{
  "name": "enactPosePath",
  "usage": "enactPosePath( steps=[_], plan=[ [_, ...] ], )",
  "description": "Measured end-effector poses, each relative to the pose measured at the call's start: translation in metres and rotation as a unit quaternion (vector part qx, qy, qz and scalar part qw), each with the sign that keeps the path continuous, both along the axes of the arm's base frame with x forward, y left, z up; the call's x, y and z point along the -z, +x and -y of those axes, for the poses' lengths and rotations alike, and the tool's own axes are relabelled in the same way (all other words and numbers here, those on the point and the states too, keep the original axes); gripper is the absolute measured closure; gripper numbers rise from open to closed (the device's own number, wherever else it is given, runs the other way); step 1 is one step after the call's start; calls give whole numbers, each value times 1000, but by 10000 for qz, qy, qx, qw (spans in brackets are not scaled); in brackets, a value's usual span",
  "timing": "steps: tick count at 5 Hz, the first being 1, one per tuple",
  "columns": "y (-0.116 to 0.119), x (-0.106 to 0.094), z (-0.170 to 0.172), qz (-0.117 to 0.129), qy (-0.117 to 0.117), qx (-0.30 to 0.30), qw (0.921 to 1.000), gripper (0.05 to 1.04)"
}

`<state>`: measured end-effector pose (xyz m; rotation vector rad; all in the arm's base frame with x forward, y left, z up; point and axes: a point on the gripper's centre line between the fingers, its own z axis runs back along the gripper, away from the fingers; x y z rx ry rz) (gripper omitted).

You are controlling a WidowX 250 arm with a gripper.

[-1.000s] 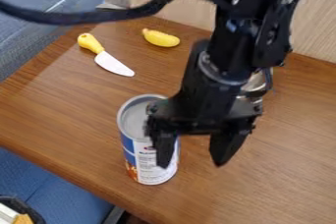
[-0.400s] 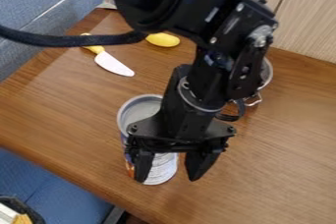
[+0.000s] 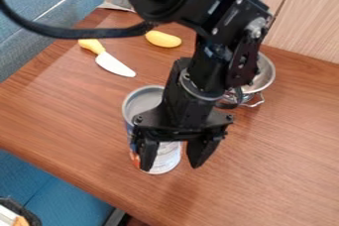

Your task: Move the can in between the knife and stainless strainer

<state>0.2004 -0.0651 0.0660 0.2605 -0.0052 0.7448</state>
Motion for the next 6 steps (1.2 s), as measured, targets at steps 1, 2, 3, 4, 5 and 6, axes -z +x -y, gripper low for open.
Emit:
enactPosePath(
  steps=[1, 2, 3, 4, 5, 6],
  plan=[
    [8, -3, -1, 77, 50, -119, 9999, 83],
    [19, -1, -5, 165, 53, -243, 9996, 83],
    [33, 5, -10, 183, 155, -390, 9989, 83],
    [50, 11, -22, 190, 299, -659, 9972, 83],
    [65, 12, -30, 229, 348, -923, 9949, 83],
    [81, 12, -37, 267, 398, -1158, 9921, 83]
  ],
)
